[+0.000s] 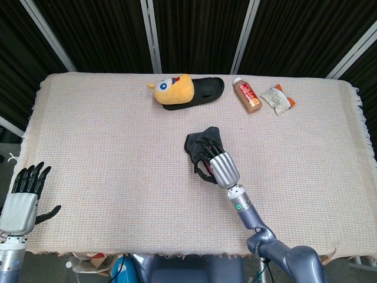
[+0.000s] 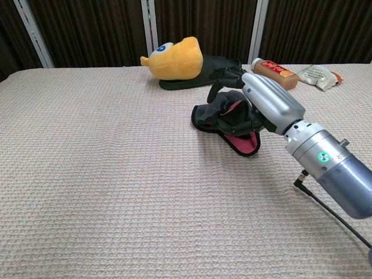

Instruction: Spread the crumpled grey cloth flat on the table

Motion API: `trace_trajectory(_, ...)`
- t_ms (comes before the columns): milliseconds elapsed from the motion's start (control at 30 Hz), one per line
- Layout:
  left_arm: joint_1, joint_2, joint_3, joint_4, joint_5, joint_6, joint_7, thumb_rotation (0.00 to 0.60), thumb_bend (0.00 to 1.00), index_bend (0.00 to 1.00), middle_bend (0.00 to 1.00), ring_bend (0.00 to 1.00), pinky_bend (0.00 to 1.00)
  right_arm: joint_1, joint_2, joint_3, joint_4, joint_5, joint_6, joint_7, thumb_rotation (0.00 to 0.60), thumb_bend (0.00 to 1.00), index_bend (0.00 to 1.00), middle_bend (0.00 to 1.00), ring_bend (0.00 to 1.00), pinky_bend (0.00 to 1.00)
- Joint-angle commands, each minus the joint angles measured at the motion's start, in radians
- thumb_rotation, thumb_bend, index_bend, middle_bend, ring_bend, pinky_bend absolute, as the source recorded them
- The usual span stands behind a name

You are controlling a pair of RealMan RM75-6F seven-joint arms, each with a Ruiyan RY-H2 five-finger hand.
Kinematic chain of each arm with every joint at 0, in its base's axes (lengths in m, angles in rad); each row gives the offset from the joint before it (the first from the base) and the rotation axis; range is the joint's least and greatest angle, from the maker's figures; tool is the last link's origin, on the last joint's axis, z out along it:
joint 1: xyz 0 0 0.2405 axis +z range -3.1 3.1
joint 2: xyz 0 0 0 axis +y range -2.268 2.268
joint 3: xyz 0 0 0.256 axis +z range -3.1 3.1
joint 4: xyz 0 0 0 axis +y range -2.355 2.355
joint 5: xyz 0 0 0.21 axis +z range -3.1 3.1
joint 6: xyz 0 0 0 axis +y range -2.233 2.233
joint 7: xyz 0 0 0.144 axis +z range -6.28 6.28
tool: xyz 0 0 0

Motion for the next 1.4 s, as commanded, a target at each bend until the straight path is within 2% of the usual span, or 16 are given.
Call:
trace_trajectory(33, 0.0, 0.001, 0.001, -0.002, 0.001, 0.0, -0.001, 0.6, 0.0, 0.0, 0.0, 0.0, 0.0, -0.003, 0.003, -0.007, -0.008, 0.002, -0.002, -0.006, 0.6, 0.35, 0.43, 0.21, 0.12, 0.19)
trace_trajectory(433, -0.002, 0.0, 0.001, 0.0, -0.004, -0.007, -0.004, 0.6, 0.0, 0.0, 0.0, 0.0, 0.0, 0.001, -0.024, -0.026, 0.003, 0.01, -0.025, -0.016, 0.6, 0.35, 0.43, 0.21, 0.12, 0.19)
trace_trajectory(800, -0.004, -0.001, 0.001, 0.004, -0.009, -0.012, -0.01, 0.6, 0.0, 0.0, 0.0, 0.0, 0.0, 0.008, -0.053, -0.045, 0.036, 0.005, -0.032, -0.019, 0.6, 0.5, 0.45, 0.21, 0.12, 0.19)
trace_trajectory(1100, -0.004, -0.003, 0.003, 0.004, -0.008, -0.013, -0.009, 0.6, 0.0, 0.0, 0.0, 0.0, 0.0, 0.011, -0.058, -0.049, 0.052, 0.009, -0.025, -0.015, 0.6, 0.56, 0.54, 0.22, 0.12, 0.19)
trace_trajectory(1400, -0.003, -0.002, 0.006, 0.0, -0.003, -0.011, -0.008, 0.6, 0.0, 0.0, 0.0, 0.0, 0.0, 0.013, -0.044, -0.051, 0.038, 0.009, -0.007, -0.02, 0.6, 0.57, 0.6, 0.24, 0.13, 0.19)
